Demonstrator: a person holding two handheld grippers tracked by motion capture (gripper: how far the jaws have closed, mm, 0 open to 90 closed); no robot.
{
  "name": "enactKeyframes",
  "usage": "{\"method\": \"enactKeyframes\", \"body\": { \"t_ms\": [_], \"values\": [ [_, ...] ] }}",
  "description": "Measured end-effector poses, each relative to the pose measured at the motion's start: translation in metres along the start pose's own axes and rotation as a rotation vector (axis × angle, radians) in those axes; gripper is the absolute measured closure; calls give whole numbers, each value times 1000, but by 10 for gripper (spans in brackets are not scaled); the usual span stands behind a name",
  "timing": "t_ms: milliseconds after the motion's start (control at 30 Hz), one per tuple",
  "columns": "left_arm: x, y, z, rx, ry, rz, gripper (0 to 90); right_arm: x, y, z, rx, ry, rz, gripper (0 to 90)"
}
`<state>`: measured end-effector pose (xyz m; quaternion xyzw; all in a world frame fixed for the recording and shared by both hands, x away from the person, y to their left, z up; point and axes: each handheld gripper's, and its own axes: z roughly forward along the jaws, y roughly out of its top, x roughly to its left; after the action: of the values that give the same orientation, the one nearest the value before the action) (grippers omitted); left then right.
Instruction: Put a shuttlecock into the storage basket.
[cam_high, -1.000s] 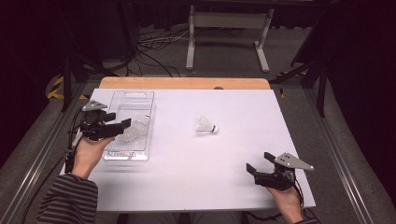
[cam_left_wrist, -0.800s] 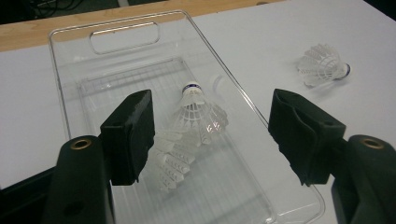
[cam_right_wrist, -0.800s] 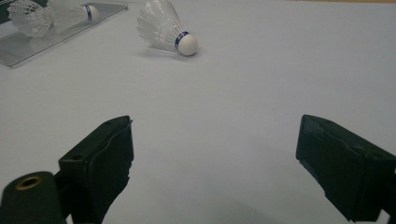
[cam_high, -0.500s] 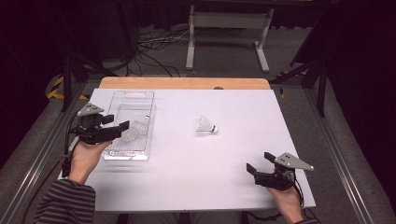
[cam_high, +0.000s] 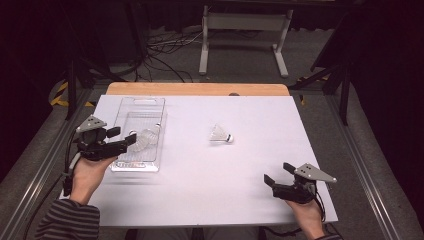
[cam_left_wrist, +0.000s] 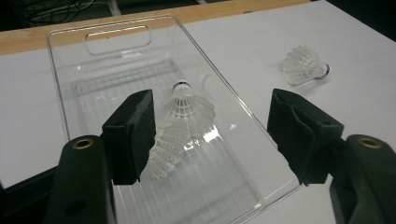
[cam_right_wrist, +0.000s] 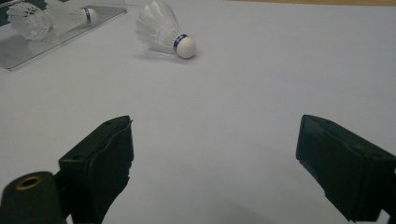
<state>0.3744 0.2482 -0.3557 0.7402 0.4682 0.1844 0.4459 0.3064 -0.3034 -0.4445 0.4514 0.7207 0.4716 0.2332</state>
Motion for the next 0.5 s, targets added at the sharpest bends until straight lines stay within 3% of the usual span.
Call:
{"method": "enactKeyframes", "body": {
  "t_ms": [233, 500],
  "values": [
    [1, -14, -5, 9, 8, -3, 333, 1, 0, 0, 1, 6, -10, 119],
    [3, -21, -9, -24, 0, -30, 333, 2, 0, 0, 4, 2, -9, 119]
  ]
}}
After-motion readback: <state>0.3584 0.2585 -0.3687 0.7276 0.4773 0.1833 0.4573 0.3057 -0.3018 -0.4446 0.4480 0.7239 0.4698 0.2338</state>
